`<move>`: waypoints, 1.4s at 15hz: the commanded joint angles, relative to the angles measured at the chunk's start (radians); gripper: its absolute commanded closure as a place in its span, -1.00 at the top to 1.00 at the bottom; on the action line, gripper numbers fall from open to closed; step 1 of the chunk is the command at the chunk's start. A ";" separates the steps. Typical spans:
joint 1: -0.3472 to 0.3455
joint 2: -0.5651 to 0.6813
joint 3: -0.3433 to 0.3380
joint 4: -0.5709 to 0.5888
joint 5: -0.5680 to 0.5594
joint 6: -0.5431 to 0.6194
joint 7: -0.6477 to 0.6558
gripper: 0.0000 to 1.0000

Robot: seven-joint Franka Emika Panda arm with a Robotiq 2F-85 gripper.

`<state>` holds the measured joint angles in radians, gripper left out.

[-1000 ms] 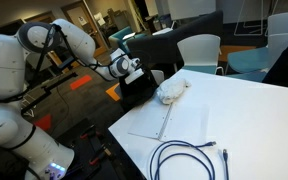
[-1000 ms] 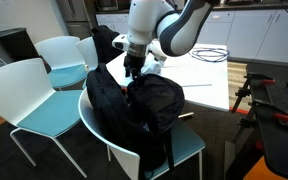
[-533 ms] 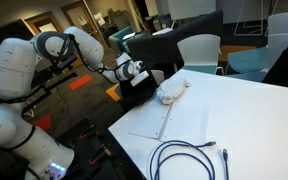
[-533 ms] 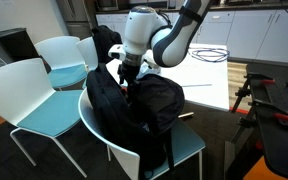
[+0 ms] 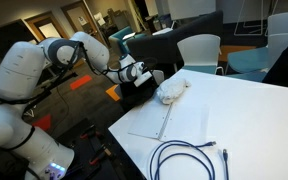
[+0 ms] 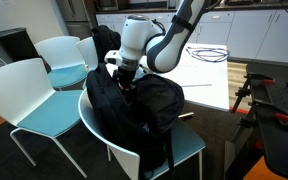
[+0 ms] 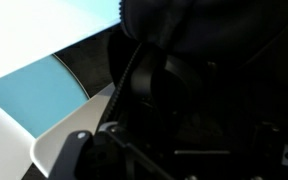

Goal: Pick up the bottle from the bag and put it on the table, then pick up the cloth and cable on the table and put them in the bag

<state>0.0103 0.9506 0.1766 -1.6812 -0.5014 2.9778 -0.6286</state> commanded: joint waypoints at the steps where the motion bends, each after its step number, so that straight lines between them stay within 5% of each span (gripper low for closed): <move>1: -0.036 0.052 0.044 0.070 0.033 -0.016 -0.081 1.00; 6: -0.091 0.099 0.125 0.115 0.094 -0.108 -0.188 1.00; 7: -0.095 0.104 0.134 0.122 0.109 -0.134 -0.209 0.50; 9: -0.094 0.111 0.140 0.142 0.143 -0.180 -0.243 0.35; 13: -0.073 0.103 0.120 0.168 0.190 -0.227 -0.254 -0.26; 19: -0.049 0.080 0.108 0.156 0.238 -0.258 -0.236 -0.52; 21: -0.042 0.073 0.105 0.152 0.247 -0.262 -0.229 -0.75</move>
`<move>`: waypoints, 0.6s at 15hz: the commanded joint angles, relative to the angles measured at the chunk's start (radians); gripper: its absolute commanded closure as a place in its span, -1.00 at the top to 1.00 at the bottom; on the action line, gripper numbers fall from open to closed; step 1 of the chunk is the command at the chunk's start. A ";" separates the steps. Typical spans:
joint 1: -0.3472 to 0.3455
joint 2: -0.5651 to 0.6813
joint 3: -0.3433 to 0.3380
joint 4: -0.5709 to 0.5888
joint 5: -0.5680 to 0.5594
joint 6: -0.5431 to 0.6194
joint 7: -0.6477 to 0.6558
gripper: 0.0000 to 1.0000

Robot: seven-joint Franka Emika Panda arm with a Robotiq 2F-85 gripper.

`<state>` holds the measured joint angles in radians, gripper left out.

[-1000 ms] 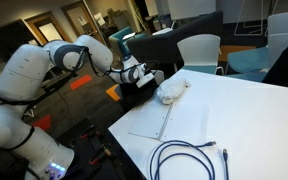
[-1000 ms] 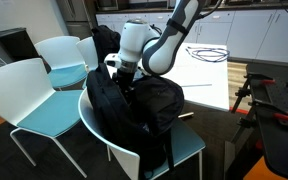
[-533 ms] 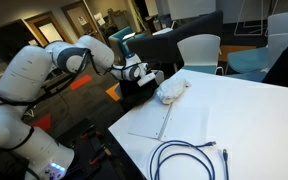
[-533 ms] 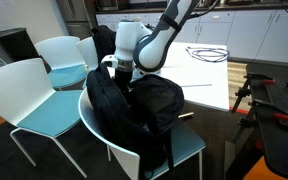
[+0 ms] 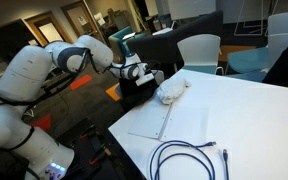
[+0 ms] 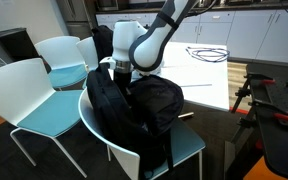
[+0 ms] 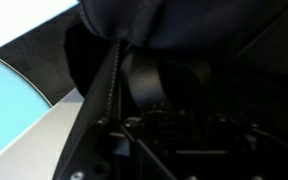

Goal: Pick up the bottle from the bag and put it on the table, then pick up the cloth and cable on the table and put them in the bag

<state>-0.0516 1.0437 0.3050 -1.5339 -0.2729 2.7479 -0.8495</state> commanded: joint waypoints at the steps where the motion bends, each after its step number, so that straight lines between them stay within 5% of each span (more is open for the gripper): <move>1: 0.019 -0.026 -0.021 0.001 0.027 -0.038 0.000 -0.90; 9: -0.023 -0.112 0.011 -0.057 0.145 -0.159 0.025 -0.87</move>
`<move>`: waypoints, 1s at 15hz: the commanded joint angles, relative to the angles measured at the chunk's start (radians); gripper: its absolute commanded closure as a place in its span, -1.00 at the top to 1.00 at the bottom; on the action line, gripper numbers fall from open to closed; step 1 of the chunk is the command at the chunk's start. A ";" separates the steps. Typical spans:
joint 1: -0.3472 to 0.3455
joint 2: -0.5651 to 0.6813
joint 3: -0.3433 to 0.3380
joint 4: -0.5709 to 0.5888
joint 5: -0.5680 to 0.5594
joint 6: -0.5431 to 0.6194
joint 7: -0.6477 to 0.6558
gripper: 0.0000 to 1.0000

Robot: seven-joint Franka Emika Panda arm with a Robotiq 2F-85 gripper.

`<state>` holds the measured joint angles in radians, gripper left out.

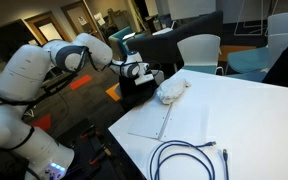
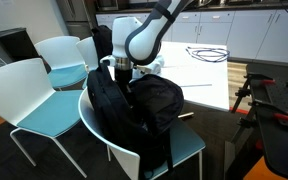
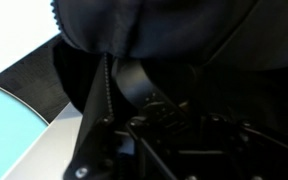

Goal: Pick up the bottle from the bag and put it on the table, then pick up the cloth and cable on the table and put them in the bag

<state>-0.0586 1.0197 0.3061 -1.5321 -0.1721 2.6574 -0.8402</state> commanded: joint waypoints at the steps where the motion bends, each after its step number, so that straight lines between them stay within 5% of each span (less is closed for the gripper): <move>1: -0.014 -0.103 0.004 -0.066 0.054 -0.085 0.023 -0.87; 15: -0.025 -0.257 -0.026 -0.070 0.183 -0.366 0.030 -0.87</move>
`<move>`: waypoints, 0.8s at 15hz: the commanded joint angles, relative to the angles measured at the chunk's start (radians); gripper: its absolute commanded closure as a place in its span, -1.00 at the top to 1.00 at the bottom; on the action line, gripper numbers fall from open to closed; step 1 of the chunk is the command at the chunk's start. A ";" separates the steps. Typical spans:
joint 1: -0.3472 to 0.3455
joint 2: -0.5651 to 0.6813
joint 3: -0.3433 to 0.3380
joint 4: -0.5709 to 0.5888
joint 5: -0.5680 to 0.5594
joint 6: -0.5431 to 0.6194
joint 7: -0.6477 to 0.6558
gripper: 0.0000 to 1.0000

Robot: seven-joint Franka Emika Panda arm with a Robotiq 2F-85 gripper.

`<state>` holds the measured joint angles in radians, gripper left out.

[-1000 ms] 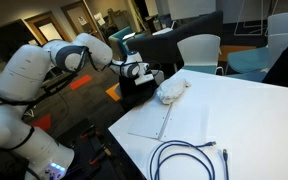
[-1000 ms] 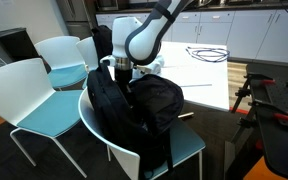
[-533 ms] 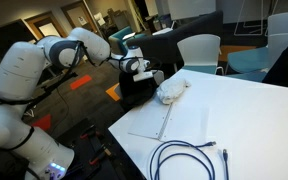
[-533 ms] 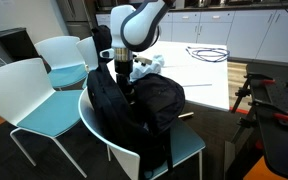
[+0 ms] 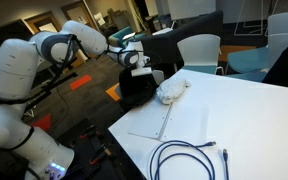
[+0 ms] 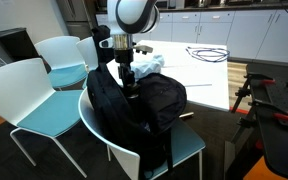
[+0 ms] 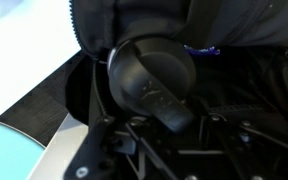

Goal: Pick up the bottle from the bag and put it on the table, then pick up the cloth and cable on the table and put them in the bag

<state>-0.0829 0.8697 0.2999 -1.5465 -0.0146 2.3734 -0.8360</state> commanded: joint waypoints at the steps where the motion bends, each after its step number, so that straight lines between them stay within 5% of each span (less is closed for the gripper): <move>1: 0.004 -0.117 -0.029 -0.054 0.024 -0.100 0.033 -0.87; 12: 0.164 0.068 -0.109 0.171 -0.031 -0.278 0.205 -0.87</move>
<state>0.0142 0.8915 0.2293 -1.4525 -0.0172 2.1723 -0.7178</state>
